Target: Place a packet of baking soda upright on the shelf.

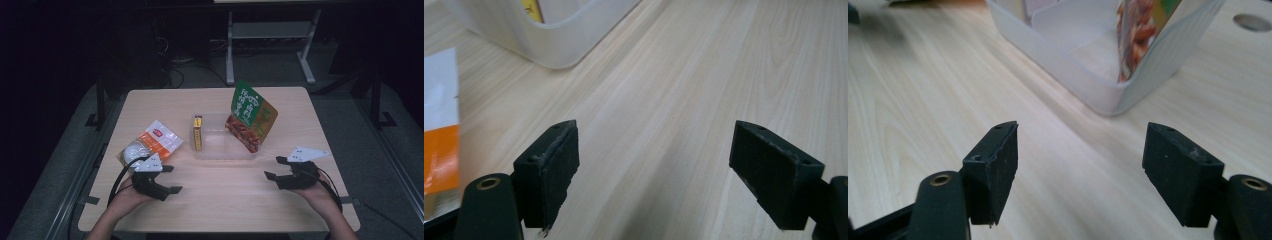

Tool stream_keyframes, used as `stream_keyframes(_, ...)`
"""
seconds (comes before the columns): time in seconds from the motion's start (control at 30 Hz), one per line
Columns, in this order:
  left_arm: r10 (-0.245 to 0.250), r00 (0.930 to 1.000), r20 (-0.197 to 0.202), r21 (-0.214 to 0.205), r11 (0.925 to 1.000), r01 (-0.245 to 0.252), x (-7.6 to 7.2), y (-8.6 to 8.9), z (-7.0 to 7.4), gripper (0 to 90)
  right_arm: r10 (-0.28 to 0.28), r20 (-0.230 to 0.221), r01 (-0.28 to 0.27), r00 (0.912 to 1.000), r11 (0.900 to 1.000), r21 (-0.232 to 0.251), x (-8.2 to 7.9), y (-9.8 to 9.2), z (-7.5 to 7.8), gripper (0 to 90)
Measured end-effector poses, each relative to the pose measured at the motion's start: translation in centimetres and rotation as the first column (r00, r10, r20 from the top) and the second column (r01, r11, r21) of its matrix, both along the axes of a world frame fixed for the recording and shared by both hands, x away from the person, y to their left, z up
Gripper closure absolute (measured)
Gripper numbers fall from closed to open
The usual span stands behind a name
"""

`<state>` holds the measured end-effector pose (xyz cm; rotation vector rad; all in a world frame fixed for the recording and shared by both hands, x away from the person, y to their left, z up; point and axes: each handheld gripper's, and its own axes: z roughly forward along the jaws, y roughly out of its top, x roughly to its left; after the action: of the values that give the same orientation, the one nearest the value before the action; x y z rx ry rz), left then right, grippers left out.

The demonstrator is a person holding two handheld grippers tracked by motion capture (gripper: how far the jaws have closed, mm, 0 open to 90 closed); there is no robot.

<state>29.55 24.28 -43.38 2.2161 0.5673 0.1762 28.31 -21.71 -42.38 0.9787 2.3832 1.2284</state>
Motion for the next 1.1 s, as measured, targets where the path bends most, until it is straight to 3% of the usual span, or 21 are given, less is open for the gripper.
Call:
stream_keyframes(0.23,0.075,0.9972,0.003,-0.006,0.9972,-0.075,0.7,2.1,1.0,19.5,0.014,-0.020,-0.014,0.9997,0.9999,-0.006,0.0,0.0,-0.6,30.1)
stream_keyframes(0.43,0.163,0.9865,0.014,-0.017,0.9865,-0.163,1.6,4.7,1.8,19.4,0.033,-0.032,-0.034,0.9989,0.9994,-0.013,0.3,0.4,-1.0,30.1)
stream_keyframes(0.53,0.207,0.9779,0.029,-0.008,0.9783,-0.207,2.1,6.0,2.3,19.5,0.042,-0.039,-0.043,0.9983,0.9990,-0.014,0.4,0.6,-1.1,30.1)
stream_keyframes(0.73,0.299,0.9532,0.043,0.001,0.9541,-0.299,3.7,8.4,2.5,19.4,0.052,-0.039,-0.053,0.9979,0.9985,-0.016,0.4,0.8,-1.2,30.1)
stream_keyframes(0.77,0.302,0.9523,0.046,0.014,0.9531,-0.302,4.1,8.7,2.5,19.4,0.052,-0.039,-0.053,0.9979,0.9985,-0.013,0.5,0.8,-1.2,30.1)
stream_keyframes(0.87,0.338,0.9397,0.053,0.034,0.9398,-0.340,5.2,9.8,2.4,19.3,0.056,-0.041,-0.056,0.9976,0.9983,-0.015,0.6,0.8,-1.2,30.1)
stream_keyframes(1.1,0.384,0.9227,0.038,0.032,0.9224,-0.385,7.7,11.1,1.9,19.2,0.054,-0.048,-0.055,0.9974,0.9983,-0.021,0.7,0.6,-1.5,30.3)
